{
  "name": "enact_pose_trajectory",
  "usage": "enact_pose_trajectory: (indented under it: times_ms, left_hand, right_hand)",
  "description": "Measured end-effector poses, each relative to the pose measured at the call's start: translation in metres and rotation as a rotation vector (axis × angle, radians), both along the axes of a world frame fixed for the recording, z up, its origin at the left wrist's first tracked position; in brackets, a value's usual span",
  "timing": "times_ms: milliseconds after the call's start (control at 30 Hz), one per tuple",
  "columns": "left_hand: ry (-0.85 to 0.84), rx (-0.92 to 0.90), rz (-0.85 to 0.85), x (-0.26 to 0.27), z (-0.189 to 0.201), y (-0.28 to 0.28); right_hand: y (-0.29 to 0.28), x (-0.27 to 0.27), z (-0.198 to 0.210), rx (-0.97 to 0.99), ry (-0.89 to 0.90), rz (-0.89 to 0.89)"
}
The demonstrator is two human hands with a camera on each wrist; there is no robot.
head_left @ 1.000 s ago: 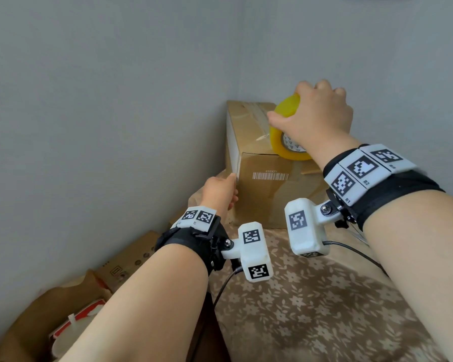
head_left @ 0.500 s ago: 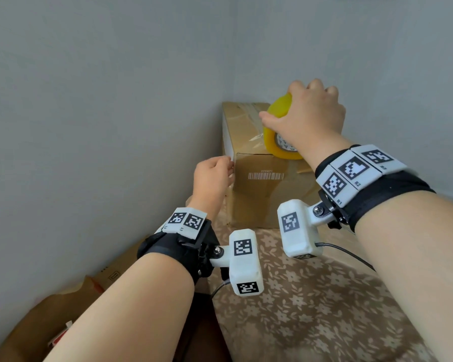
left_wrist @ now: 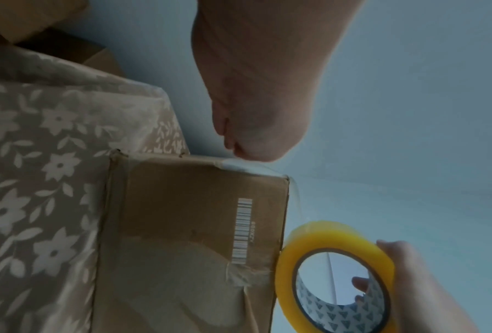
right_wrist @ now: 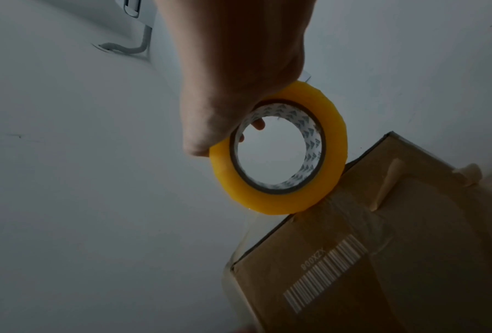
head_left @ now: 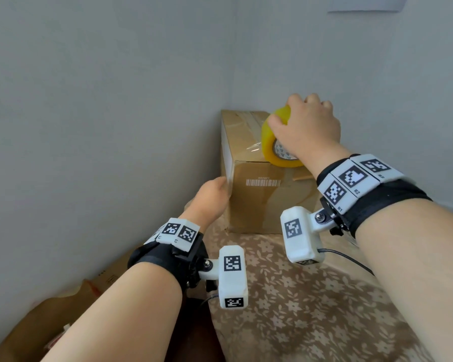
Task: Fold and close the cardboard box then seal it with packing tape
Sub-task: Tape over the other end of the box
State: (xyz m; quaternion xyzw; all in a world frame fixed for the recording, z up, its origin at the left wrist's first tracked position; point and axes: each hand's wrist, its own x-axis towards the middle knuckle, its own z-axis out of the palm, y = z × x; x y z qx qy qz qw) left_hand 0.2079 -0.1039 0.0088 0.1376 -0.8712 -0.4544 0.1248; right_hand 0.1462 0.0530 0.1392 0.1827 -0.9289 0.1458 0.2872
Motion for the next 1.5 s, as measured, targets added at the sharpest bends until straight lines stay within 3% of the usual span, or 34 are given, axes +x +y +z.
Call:
enact_pose_trajectory:
  times_ms: [67,133,233,300,367,433,500,567,733,867,1000,1167,1333,1400,1500]
  left_hand:
    - [0.035,0.033,-0.081,-0.006,-0.008,-0.003]
    - [-0.041,0.01,-0.172,-0.01,-0.018,-0.009]
    - [-0.194,-0.173,-0.292,-0.007,-0.027,-0.018]
    - [-0.228,-0.288,-0.248,-0.003,-0.027,-0.019]
    - [-0.045,-0.272,-0.089,-0.002,-0.018,-0.021]
    - [0.235,-0.14,0.038,-0.008,-0.006,-0.021]
    - [0.414,0.116,-0.001,-0.019,0.0,-0.018]
    - [0.483,0.276,-0.035,-0.029,-0.002,-0.013]
    - [0.394,0.059,-0.085,-0.04,-0.031,-0.015]
    - [0.263,0.1,0.002,-0.031,-0.043,-0.011]
    - [0.168,-0.211,-0.046,-0.016,-0.05,-0.012]
    - [0.438,0.038,0.013,-0.019,-0.018,-0.009]
    - [0.255,0.025,-0.025,-0.024,-0.035,-0.01]
    - [0.296,0.066,-0.006,-0.023,-0.034,-0.011]
    - [0.492,0.141,0.019,-0.025,-0.013,-0.015]
  right_hand:
    - [-0.001,0.0,0.0,-0.005,-0.004,0.005]
    - [-0.001,-0.002,-0.001,-0.024,0.003,0.014]
    - [0.002,-0.004,-0.005,-0.145,0.024,0.061]
    - [0.005,-0.004,-0.007,-0.255,0.03,0.103]
    - [0.008,-0.004,-0.012,-0.327,0.036,0.117]
    - [0.009,-0.004,-0.02,-0.372,0.026,0.106]
    - [0.009,-0.004,-0.031,-0.42,0.031,0.131]
    - [0.01,-0.005,-0.036,-0.436,0.062,0.149]
    - [0.01,-0.01,-0.031,-0.427,0.038,0.14]
    - [0.006,-0.011,-0.033,-0.43,0.042,0.133]
    - [0.007,-0.012,-0.034,-0.436,0.048,0.132]
    - [0.007,-0.011,-0.036,-0.429,0.057,0.127]
    - [0.006,-0.009,-0.037,-0.426,0.057,0.112]
    - [0.006,-0.008,-0.036,-0.423,0.056,0.11]
    - [0.006,-0.007,-0.035,-0.415,0.045,0.106]
